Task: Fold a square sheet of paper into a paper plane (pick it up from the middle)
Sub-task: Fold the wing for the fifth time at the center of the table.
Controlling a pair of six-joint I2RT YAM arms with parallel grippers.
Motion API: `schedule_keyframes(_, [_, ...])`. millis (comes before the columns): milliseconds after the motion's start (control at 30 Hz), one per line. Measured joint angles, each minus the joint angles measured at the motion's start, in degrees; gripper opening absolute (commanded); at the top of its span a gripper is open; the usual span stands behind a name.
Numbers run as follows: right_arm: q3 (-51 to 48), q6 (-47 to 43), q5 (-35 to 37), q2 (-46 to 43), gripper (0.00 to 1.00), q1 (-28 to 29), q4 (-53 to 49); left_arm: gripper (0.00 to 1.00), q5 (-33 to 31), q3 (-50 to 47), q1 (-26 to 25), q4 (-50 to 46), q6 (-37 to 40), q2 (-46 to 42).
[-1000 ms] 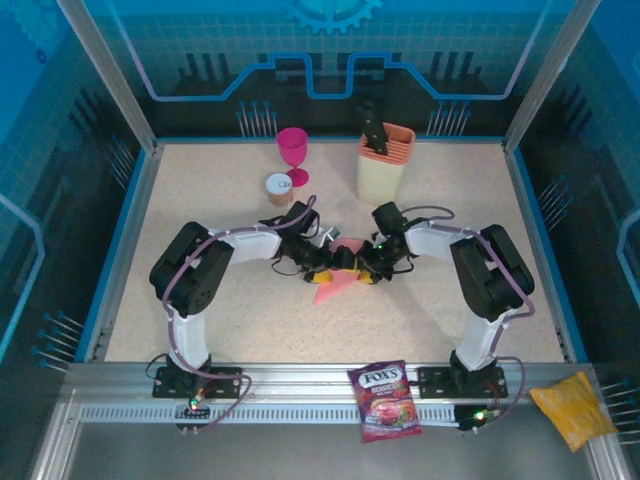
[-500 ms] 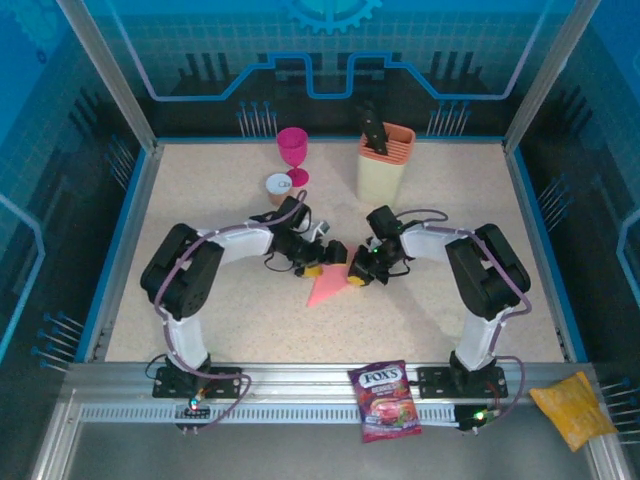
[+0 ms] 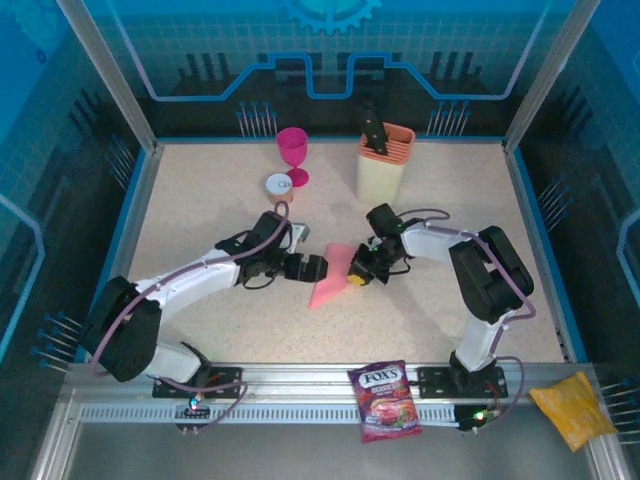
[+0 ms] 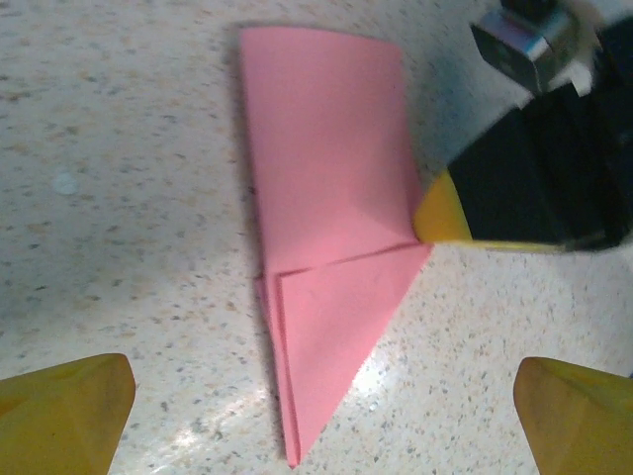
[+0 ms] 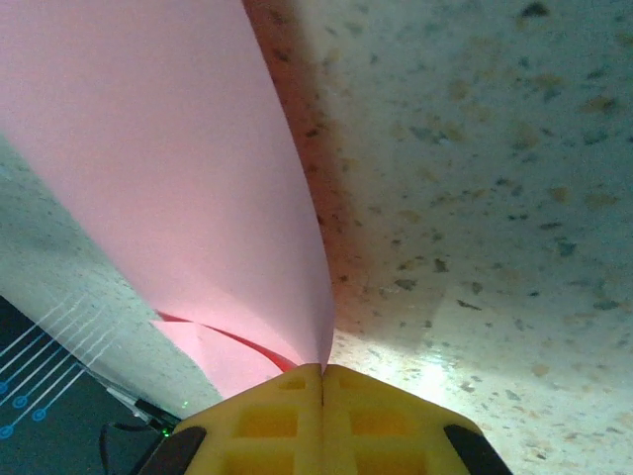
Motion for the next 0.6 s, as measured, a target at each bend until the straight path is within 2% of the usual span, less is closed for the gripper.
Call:
schedule_keyframes(200, [1.38, 1.29, -0.07, -0.24, 0.0, 0.0, -0.81, 0.84, -4.44, -0.02, -6.82, -0.59, 5.4, -0.46])
schedule_keyframes(600, [2.21, 2.12, -0.44, -0.26, 0.0, 0.0, -3.45, 0.77, -14.32, -0.74, -16.26, 1.7, 9.53, 5.46])
